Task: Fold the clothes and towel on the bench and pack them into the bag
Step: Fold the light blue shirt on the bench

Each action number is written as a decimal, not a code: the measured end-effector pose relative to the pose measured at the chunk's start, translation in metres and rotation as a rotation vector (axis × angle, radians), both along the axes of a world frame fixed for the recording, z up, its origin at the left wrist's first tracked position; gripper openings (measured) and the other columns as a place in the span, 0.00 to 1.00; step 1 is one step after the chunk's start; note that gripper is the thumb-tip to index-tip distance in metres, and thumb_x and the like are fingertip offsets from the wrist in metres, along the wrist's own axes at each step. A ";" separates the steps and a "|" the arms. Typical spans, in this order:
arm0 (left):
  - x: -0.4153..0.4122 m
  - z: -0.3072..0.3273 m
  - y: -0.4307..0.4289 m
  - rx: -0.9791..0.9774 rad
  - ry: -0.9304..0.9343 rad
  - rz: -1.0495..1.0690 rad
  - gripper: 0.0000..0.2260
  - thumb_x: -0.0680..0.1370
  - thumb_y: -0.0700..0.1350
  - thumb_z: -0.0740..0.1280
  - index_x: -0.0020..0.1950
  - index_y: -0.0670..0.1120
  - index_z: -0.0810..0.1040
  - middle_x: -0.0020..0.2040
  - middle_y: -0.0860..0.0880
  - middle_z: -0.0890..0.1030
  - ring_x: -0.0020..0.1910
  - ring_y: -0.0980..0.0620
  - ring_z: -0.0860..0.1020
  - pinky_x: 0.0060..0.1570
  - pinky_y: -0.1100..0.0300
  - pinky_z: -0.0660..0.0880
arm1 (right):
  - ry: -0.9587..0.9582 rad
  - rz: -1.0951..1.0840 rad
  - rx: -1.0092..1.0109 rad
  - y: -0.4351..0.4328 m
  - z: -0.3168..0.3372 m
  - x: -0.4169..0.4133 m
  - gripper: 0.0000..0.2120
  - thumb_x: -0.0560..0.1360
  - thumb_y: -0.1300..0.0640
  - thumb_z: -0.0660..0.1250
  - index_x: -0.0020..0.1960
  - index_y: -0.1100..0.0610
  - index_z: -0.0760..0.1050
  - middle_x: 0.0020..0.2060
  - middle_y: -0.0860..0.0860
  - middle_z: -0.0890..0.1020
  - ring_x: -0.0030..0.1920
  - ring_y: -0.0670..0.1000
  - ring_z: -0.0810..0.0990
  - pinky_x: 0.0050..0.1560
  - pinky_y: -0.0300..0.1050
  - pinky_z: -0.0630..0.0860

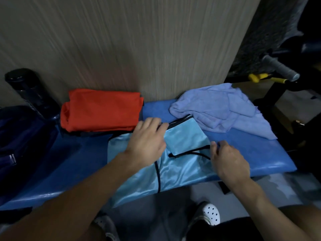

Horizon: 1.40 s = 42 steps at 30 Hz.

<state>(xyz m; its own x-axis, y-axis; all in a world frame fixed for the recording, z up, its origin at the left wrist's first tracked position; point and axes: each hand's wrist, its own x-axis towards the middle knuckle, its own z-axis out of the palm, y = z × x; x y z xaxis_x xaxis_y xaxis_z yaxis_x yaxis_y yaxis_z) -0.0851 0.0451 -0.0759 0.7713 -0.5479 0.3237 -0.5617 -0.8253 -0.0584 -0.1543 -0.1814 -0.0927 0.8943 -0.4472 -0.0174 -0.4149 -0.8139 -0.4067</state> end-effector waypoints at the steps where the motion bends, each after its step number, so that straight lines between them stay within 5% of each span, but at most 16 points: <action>1: 0.011 0.007 -0.013 0.043 0.007 -0.083 0.20 0.70 0.45 0.61 0.61 0.43 0.78 0.52 0.44 0.78 0.51 0.40 0.77 0.46 0.46 0.73 | 0.009 0.003 0.018 -0.001 0.000 -0.002 0.20 0.82 0.45 0.52 0.52 0.61 0.72 0.51 0.61 0.80 0.53 0.63 0.79 0.49 0.54 0.73; 6: 0.063 0.024 -0.083 0.297 0.269 -0.377 0.26 0.78 0.42 0.65 0.76 0.49 0.66 0.73 0.52 0.69 0.72 0.49 0.66 0.66 0.51 0.63 | 0.061 0.003 0.135 -0.008 0.002 -0.011 0.21 0.81 0.42 0.55 0.49 0.60 0.73 0.50 0.61 0.81 0.54 0.63 0.78 0.51 0.54 0.73; 11: 0.086 0.023 -0.116 0.528 0.365 -0.490 0.31 0.77 0.42 0.67 0.78 0.51 0.61 0.77 0.56 0.64 0.75 0.52 0.61 0.69 0.55 0.57 | 0.080 -0.005 0.275 -0.008 0.001 -0.011 0.22 0.80 0.39 0.56 0.48 0.58 0.73 0.51 0.61 0.81 0.56 0.63 0.77 0.51 0.53 0.72; 15: 0.088 0.024 -0.123 0.608 0.306 -0.518 0.25 0.76 0.45 0.68 0.73 0.52 0.68 0.68 0.53 0.70 0.69 0.50 0.65 0.68 0.53 0.61 | 0.132 0.054 0.284 -0.014 0.004 -0.012 0.15 0.76 0.44 0.65 0.51 0.56 0.72 0.51 0.57 0.81 0.56 0.60 0.78 0.50 0.50 0.73; 19: 0.093 0.025 -0.117 0.571 0.259 -0.542 0.10 0.74 0.45 0.69 0.53 0.53 0.73 0.57 0.54 0.72 0.62 0.52 0.68 0.60 0.56 0.60 | 0.074 0.058 0.324 -0.013 0.008 -0.012 0.07 0.74 0.53 0.66 0.47 0.54 0.69 0.46 0.55 0.80 0.54 0.60 0.77 0.45 0.48 0.70; 25: 0.089 0.033 -0.083 0.464 0.217 -0.583 0.12 0.71 0.40 0.65 0.45 0.54 0.64 0.46 0.54 0.74 0.53 0.52 0.73 0.60 0.54 0.61 | -0.073 0.087 0.575 0.003 0.015 -0.013 0.17 0.70 0.51 0.75 0.52 0.53 0.70 0.39 0.46 0.77 0.44 0.51 0.76 0.39 0.38 0.64; 29: 0.080 0.046 -0.043 0.287 0.084 -0.658 0.09 0.67 0.38 0.63 0.41 0.51 0.66 0.39 0.52 0.75 0.45 0.50 0.75 0.55 0.53 0.65 | -0.331 0.255 0.446 0.023 0.019 -0.022 0.08 0.72 0.53 0.72 0.46 0.53 0.74 0.36 0.46 0.80 0.41 0.52 0.80 0.40 0.43 0.72; 32: 0.064 0.052 -0.006 0.318 -0.032 -0.641 0.08 0.68 0.41 0.64 0.44 0.51 0.69 0.43 0.52 0.76 0.49 0.50 0.75 0.57 0.54 0.63 | -0.436 0.443 0.291 0.045 0.026 -0.035 0.09 0.71 0.51 0.68 0.50 0.51 0.74 0.41 0.47 0.81 0.42 0.54 0.80 0.41 0.52 0.77; 42: 0.019 0.028 0.106 0.226 -0.129 -0.431 0.09 0.68 0.34 0.65 0.43 0.47 0.73 0.47 0.50 0.79 0.52 0.46 0.77 0.51 0.53 0.69 | -0.491 0.906 -0.078 0.127 0.014 -0.046 0.11 0.67 0.51 0.64 0.49 0.49 0.76 0.38 0.44 0.78 0.34 0.47 0.78 0.30 0.39 0.72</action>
<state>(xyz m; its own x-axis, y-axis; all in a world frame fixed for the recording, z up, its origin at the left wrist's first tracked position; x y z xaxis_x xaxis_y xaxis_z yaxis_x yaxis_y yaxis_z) -0.0660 0.1508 -0.0481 0.4212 -0.8751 0.2383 -0.8249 -0.4788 -0.3004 -0.2002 -0.0549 -0.0785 0.7965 0.4136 0.4410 0.5647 -0.7696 -0.2981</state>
